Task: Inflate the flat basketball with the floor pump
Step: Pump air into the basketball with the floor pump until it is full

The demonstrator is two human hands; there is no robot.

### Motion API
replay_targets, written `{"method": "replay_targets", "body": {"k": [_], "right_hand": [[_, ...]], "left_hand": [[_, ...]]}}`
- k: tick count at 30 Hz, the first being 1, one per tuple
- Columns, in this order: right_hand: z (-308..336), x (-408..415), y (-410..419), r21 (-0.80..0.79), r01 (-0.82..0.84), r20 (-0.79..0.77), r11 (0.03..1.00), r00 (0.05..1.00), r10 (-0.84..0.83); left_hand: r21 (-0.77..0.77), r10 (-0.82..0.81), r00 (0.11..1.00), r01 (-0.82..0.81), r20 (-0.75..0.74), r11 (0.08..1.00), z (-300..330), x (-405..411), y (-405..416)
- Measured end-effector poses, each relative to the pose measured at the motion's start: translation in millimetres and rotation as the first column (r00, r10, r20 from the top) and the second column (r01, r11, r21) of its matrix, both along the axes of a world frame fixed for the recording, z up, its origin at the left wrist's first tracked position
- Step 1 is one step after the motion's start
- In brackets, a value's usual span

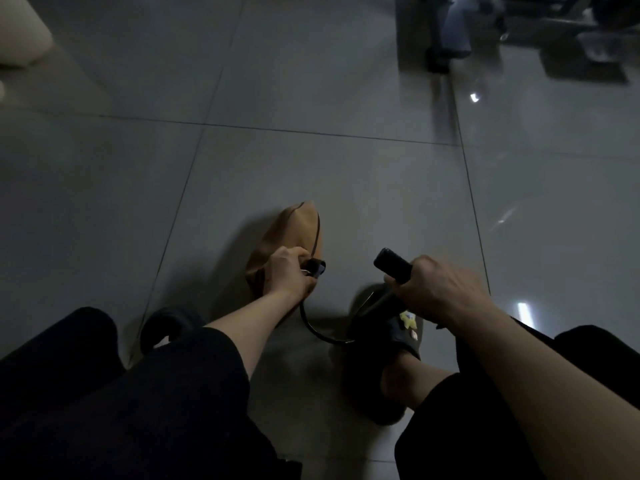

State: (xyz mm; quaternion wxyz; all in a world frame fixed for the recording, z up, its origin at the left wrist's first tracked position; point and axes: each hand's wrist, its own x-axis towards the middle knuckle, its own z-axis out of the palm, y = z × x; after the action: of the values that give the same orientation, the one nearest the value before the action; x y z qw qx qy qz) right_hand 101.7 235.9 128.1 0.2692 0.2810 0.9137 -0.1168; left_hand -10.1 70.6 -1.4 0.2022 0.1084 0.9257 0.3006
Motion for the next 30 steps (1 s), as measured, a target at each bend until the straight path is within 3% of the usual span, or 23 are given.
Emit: {"method": "replay_targets", "body": {"k": [4, 7, 9, 11, 12, 13, 15, 20, 25, 30], "right_hand": [[15.4, -15.3, -2.5, 0.035, -0.195, 0.131, 0.980, 0.973, 0.189], [44.8, -22.8, 0.6, -0.081, -0.198, 0.158, 0.977, 0.965, 0.209], [72.2, -24.8, 5.1, -0.090, -0.169, 0.117, 0.982, 0.977, 0.179], [93.0, -27.3, 9.6, -0.092, -0.148, 0.045, 0.985, 0.987, 0.152], [96.2, -28.1, 10.0, -0.084, -0.146, 0.001, 0.986, 0.989, 0.147], [94.2, -27.4, 8.2, -0.057, -0.151, -0.041, 0.987, 0.988, 0.149], [74.8, -22.1, -0.7, 0.025, -0.163, -0.103, 0.986, 0.981, 0.165], [26.8, -15.6, -2.7, 0.094, -0.125, -0.146, 0.988, 0.980, 0.138], [-2.2, -7.3, -1.7, 0.061, -0.085, -0.121, 0.995, 0.988, 0.092], [-5.3, -7.3, 1.8, 0.075, -0.105, -0.116, 0.992, 0.987, 0.113]], "left_hand": [[-0.034, -0.026, 0.999, 0.025, -0.035, 0.999, 2.3, 0.5, -1.5], [-0.018, -0.018, 0.999, 0.017, -0.051, 1.000, 5.0, 2.8, -1.6], [-0.110, -0.047, 0.978, 0.025, -0.204, 0.994, 8.7, 5.2, 0.0], [-0.247, -0.215, 0.896, 0.123, -0.389, 0.961, 12.3, 6.7, 5.8], [-0.306, -0.316, 0.855, 0.197, -0.411, 0.931, 13.8, 6.8, 9.8], [-0.340, -0.377, 0.848, 0.253, -0.374, 0.906, 13.6, 6.6, 12.8], [-0.343, -0.333, 0.923, 0.255, -0.191, 0.904, 14.9, 3.0, 13.5], [-0.153, -0.250, 0.960, 0.268, 0.124, 0.951, -3.9, -0.5, -1.8], [0.011, -0.086, 0.974, 0.086, 0.211, 0.996, -12.1, -1.9, 0.3], [0.224, 0.027, 0.904, -0.135, 0.426, 0.965, -1.8, -0.7, 3.8]]}}
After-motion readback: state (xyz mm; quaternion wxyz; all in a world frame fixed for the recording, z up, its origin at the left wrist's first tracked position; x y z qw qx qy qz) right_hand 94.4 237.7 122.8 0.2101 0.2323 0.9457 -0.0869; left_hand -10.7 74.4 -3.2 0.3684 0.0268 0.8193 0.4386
